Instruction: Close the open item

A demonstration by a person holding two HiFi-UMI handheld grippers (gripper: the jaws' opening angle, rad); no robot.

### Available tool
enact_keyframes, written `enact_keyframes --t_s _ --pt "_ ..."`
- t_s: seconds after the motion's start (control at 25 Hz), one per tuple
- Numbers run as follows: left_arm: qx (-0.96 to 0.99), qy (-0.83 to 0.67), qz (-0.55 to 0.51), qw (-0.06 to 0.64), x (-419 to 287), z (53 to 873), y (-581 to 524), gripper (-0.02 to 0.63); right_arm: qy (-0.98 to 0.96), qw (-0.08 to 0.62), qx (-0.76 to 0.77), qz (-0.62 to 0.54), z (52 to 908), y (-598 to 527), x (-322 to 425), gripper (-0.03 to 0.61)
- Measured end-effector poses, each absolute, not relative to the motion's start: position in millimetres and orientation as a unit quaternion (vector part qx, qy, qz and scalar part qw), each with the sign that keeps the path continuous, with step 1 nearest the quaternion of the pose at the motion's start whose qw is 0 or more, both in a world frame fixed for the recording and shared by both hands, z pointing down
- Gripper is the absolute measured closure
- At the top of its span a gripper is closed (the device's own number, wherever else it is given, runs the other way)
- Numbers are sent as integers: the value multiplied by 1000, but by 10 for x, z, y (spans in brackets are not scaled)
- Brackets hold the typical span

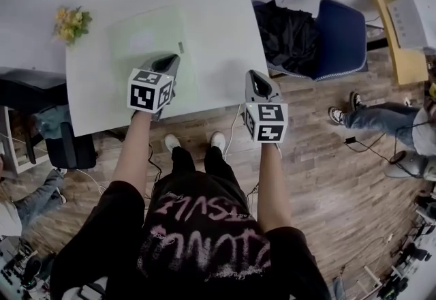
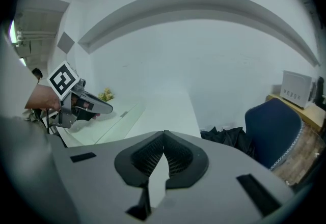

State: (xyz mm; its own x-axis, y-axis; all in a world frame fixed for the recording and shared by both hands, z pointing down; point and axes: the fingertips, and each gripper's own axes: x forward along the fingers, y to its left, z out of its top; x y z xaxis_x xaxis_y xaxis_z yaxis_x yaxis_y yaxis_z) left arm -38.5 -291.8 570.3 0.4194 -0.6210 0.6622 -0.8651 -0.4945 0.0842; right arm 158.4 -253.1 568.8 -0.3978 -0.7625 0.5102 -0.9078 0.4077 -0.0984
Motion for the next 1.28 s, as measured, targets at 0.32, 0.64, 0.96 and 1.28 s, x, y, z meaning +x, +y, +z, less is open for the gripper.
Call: enact_keyframes --t_s 0.32,0.64,0.96,1.28 --pt "824 -481 240 179 -487 5333 -2671 580 -830 177 503 161 5427 -2494 1392 566" --pt "816 -520 205 150 -779 5010 -2355 561 -847 149 491 139 5092 -2464 1097 566" --pt "797 -568 173 111 -1217 4596 -2148 549 -871 128 462 105 4752 -2454 652 566" --pt "776 -605 153 94 -1678 4343 -1925 549 -889 115 436 82 4436 -2387 206 566"
